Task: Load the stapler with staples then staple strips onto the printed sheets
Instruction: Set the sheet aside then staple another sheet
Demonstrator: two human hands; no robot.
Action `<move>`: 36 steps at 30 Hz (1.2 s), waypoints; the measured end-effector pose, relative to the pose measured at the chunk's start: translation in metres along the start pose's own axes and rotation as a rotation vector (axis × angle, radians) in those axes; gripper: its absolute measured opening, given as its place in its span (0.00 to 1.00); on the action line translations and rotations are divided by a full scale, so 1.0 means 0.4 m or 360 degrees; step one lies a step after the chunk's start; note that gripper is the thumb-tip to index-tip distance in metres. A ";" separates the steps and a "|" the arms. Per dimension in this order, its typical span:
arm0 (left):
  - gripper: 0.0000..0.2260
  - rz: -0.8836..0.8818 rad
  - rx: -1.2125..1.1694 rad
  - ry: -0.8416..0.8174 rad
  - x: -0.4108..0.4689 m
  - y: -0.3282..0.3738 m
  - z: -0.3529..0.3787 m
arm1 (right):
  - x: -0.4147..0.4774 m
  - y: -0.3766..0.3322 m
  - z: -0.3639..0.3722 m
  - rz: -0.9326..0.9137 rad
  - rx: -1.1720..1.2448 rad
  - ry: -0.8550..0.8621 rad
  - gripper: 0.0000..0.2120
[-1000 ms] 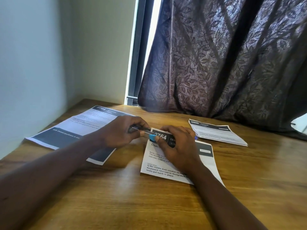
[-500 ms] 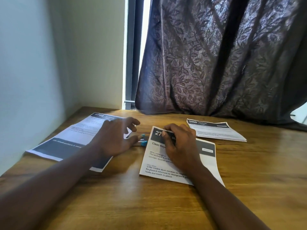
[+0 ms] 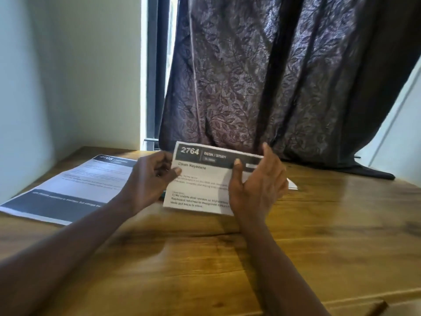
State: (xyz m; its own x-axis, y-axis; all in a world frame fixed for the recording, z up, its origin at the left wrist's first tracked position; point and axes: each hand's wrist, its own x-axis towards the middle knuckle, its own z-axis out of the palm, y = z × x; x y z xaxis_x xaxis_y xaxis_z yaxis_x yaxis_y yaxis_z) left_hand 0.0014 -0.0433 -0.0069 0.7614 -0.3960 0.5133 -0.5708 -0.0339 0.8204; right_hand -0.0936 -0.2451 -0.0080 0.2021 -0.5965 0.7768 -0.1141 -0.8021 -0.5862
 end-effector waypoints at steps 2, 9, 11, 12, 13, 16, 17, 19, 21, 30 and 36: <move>0.06 -0.0039 -0.0042 0.0113 0.012 0.001 0.026 | 0.026 0.054 -0.004 0.0321 0.0101 -0.0215 0.34; 0.11 0.0036 0.0267 0.0189 0.040 -0.008 0.101 | 0.095 0.214 -0.026 0.1492 0.1100 -0.0888 0.06; 0.19 0.0167 0.0773 -0.0031 0.038 -0.027 0.089 | 0.127 0.257 -0.010 0.1420 0.1041 -0.0722 0.10; 0.24 0.0180 0.1033 -0.0166 0.035 -0.036 0.082 | 0.152 0.280 0.001 0.1411 0.1032 -0.0598 0.14; 0.29 0.0164 0.1248 -0.0292 0.034 -0.041 0.076 | 0.181 0.296 0.007 0.1398 0.1009 -0.0496 0.18; 0.42 0.0075 0.1564 -0.0559 0.039 -0.061 0.067 | 0.272 0.326 0.036 0.1254 0.0821 -0.0422 0.15; 0.44 0.0079 0.1608 -0.0604 0.041 -0.068 0.069 | 0.299 0.335 0.049 0.1192 0.0741 -0.0444 0.10; 0.41 0.0097 0.1669 -0.0657 0.046 -0.073 0.074 | 0.338 0.338 0.069 0.1087 0.0575 -0.0492 0.04; 0.35 0.0111 0.1705 -0.0685 0.049 -0.074 0.076 | 0.365 0.351 0.095 0.1026 0.0422 -0.0508 0.03; 0.36 0.0142 0.1791 -0.0783 0.057 -0.083 0.083 | 0.393 0.419 0.126 0.0724 -0.0235 -0.0645 0.05; 0.41 0.0148 0.1782 -0.0822 0.058 -0.083 0.081 | 0.349 0.448 0.090 0.0166 -0.0843 -0.0705 0.26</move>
State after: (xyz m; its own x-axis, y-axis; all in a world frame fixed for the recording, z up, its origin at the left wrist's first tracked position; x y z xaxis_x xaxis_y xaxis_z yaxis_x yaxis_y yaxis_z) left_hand 0.0278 -0.0811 -0.0304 0.6384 -0.7458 0.1903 -0.7582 -0.6519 -0.0114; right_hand -0.0510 -0.4713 -0.0129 0.5292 -0.6930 0.4897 -0.5908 -0.7151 -0.3736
